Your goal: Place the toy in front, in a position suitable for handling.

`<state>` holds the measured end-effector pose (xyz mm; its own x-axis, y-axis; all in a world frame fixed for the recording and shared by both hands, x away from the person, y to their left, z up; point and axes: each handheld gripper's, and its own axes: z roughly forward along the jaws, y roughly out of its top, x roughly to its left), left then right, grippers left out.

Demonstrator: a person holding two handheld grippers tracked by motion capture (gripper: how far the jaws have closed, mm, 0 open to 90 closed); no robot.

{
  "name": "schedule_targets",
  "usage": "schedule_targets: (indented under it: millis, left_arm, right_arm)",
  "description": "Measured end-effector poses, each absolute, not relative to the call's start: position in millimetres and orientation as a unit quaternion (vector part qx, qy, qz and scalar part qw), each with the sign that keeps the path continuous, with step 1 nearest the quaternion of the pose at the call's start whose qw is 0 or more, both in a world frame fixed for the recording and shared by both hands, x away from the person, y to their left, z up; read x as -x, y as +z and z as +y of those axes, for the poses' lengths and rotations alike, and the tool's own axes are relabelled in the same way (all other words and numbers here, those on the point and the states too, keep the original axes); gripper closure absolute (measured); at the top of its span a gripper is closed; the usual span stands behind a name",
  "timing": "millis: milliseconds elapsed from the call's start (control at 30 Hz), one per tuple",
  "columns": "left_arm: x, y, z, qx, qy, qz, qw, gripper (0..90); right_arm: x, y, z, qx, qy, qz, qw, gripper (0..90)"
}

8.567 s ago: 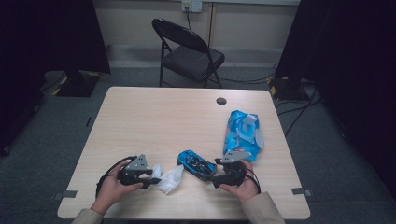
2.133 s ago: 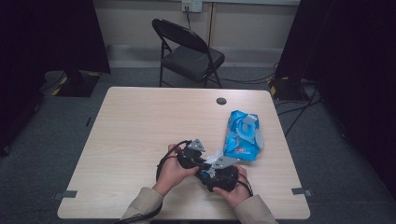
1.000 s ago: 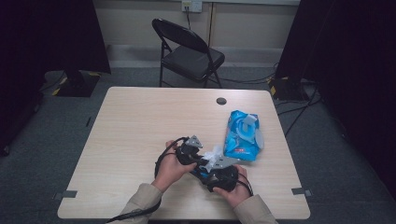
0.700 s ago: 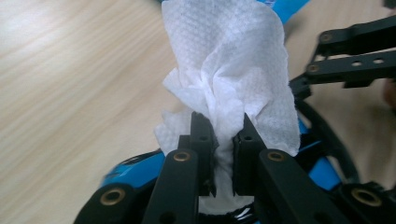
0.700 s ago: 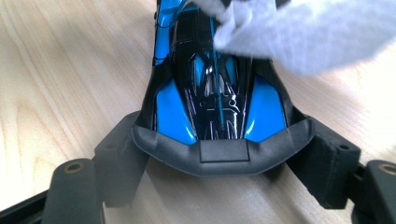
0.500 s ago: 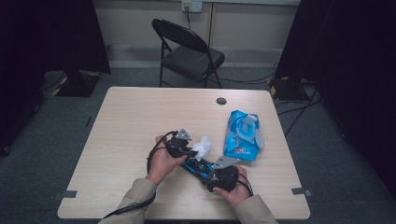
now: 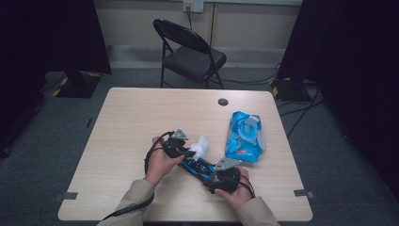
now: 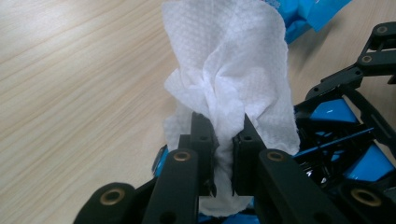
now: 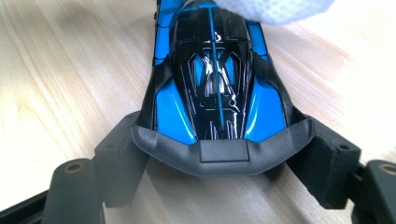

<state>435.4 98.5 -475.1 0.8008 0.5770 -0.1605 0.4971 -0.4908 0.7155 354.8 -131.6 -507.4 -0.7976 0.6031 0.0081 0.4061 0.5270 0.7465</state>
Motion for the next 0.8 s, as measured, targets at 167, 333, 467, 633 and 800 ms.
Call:
schedule_targets:
  millis: [167,333,467,633,800]
  left_arm:
    - [-434,-479,108,-0.855,0.056,0.323,0.401,82.2]
    - [-435,-480,114,-0.851,0.054,0.330,0.404,82.2]
    - [-435,-480,116,-0.850,0.052,0.338,0.400,82.2]
    - [-434,-483,120,-0.841,0.048,0.350,0.411,82.2]
    - [-433,-483,122,-0.837,0.049,0.354,0.414,82.2]
  right_arm:
    - [-355,-507,-132,-0.292,0.389,0.865,0.127,25.0]
    - [-355,-507,-132,-0.292,0.389,0.864,0.127,25.0]
    - [-355,-507,-132,-0.292,0.389,0.865,0.127,25.0]
    - [-355,-507,-132,-0.292,0.389,0.864,0.127,25.0]
    - [-355,-507,-132,-0.292,0.389,0.864,0.127,25.0]
